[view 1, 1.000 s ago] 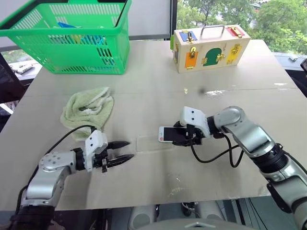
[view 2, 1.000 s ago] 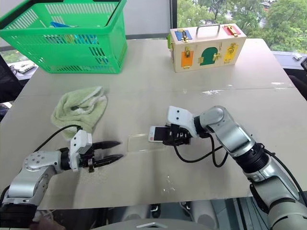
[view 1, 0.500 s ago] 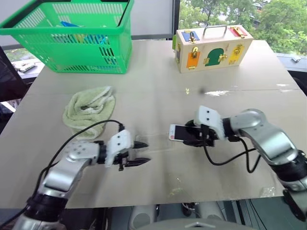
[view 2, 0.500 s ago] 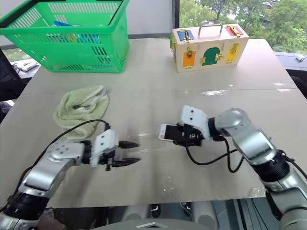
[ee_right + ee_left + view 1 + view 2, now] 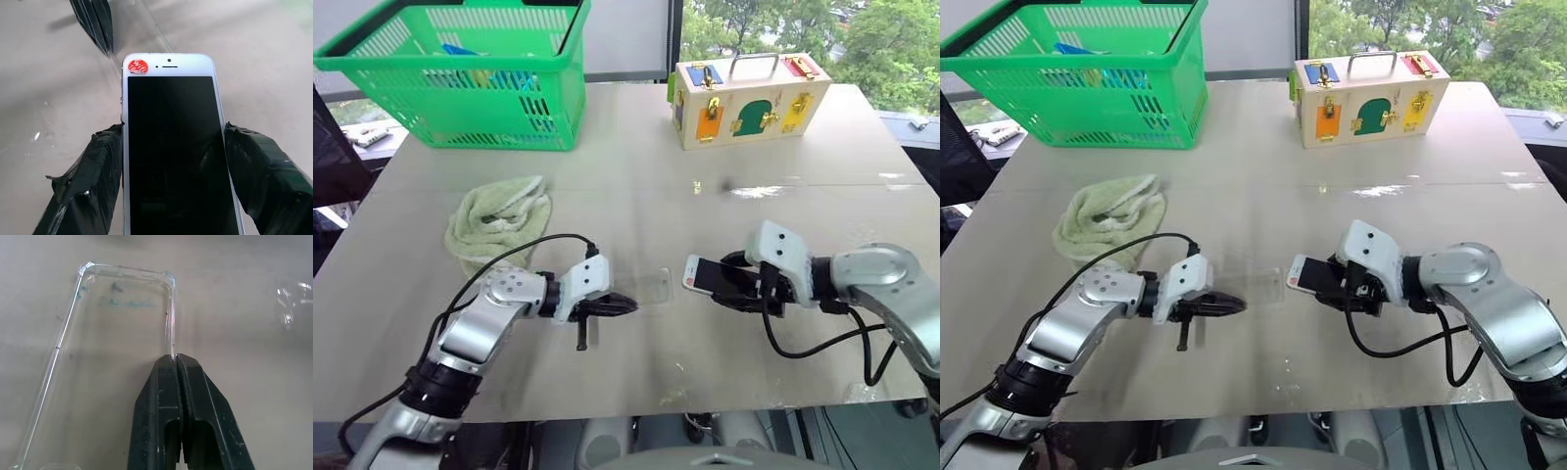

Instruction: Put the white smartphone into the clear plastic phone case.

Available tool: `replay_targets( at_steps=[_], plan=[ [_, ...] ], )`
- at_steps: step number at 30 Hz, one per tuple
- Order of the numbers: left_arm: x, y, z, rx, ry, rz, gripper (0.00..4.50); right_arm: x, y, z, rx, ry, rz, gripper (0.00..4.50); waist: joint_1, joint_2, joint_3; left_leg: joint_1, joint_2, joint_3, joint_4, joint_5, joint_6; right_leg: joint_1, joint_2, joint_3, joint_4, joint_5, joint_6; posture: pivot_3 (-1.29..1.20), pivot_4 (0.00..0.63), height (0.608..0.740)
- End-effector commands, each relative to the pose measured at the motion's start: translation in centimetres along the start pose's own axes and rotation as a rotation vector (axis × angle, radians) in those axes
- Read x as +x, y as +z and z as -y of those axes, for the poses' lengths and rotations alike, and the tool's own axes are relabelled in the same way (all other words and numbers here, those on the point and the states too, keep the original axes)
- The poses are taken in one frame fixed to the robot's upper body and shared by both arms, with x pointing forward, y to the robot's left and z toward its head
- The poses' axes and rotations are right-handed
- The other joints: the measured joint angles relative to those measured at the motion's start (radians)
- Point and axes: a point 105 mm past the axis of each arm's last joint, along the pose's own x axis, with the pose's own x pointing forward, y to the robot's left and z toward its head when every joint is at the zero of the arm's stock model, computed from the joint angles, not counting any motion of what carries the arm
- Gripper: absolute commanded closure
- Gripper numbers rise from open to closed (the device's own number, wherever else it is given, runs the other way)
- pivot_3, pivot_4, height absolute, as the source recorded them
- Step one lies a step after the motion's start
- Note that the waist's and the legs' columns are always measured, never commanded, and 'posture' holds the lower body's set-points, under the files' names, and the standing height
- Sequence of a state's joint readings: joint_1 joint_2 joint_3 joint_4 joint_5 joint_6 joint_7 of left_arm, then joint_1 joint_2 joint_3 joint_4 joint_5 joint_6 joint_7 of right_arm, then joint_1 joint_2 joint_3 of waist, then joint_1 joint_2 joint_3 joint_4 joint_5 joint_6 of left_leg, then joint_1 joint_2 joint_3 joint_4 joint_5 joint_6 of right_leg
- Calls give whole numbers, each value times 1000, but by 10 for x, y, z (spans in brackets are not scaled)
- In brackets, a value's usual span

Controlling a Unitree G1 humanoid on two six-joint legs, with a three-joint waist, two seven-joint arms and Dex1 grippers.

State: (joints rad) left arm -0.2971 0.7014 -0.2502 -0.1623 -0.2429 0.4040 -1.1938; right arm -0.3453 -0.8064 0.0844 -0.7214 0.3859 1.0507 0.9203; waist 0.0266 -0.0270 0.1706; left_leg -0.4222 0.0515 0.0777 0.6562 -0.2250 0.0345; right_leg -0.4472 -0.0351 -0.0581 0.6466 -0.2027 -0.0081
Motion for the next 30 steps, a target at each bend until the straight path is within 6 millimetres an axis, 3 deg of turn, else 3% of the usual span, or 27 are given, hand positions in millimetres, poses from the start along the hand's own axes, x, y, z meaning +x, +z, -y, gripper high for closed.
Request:
replay_targets(
  at_steps=[1,10,16,18,21,23,27,30],
  plan=[
    [16,27,0,30,-80,48,4500,-21,7,5,-26,-75,10,1744,0,0,0,-2,0,-1,2,0,0,0,0,0,0,0,1,0,150,740],
    [69,62,-15,111,-198,29,4500,-45,-7,14,0,-159,-64,1744,-8,0,0,-9,-3,-9,11,0,0,0,3,-5,0,1,2,0,150,740],
    [113,63,-21,119,-210,-40,4500,-50,-15,20,9,-178,-87,1744,-13,0,0,-9,-4,-9,12,0,0,0,3,-4,1,3,6,0,150,740],
    [117,65,-23,106,-208,-51,4500,-49,-17,23,1,-171,-92,1744,-10,0,0,-9,-4,-9,12,0,0,0,3,-4,1,4,6,0,150,740],
    [110,74,-20,105,-226,-23,3666,-44,-21,26,-17,-152,-93,1744,-11,0,0,-9,-5,-10,13,0,1,0,2,-4,1,3,6,0,150,740],
    [101,81,-24,106,-190,17,2710,-37,-21,29,-34,-126,-81,1744,-14,0,0,-9,-5,-10,13,0,1,0,2,-3,1,3,6,0,150,740],
    [55,96,-24,39,-149,170,794,-15,-17,36,-88,-57,-64,1744,-39,0,1,-8,-4,-9,13,0,0,-1,4,1,2,4,7,0,150,740],
    [26,93,-22,-26,-96,223,722,-1,-15,40,-131,-13,-65,1744,-39,1,1,-8,-3,-10,12,0,0,-1,4,0,5,5,8,0,150,740]
  ],
)
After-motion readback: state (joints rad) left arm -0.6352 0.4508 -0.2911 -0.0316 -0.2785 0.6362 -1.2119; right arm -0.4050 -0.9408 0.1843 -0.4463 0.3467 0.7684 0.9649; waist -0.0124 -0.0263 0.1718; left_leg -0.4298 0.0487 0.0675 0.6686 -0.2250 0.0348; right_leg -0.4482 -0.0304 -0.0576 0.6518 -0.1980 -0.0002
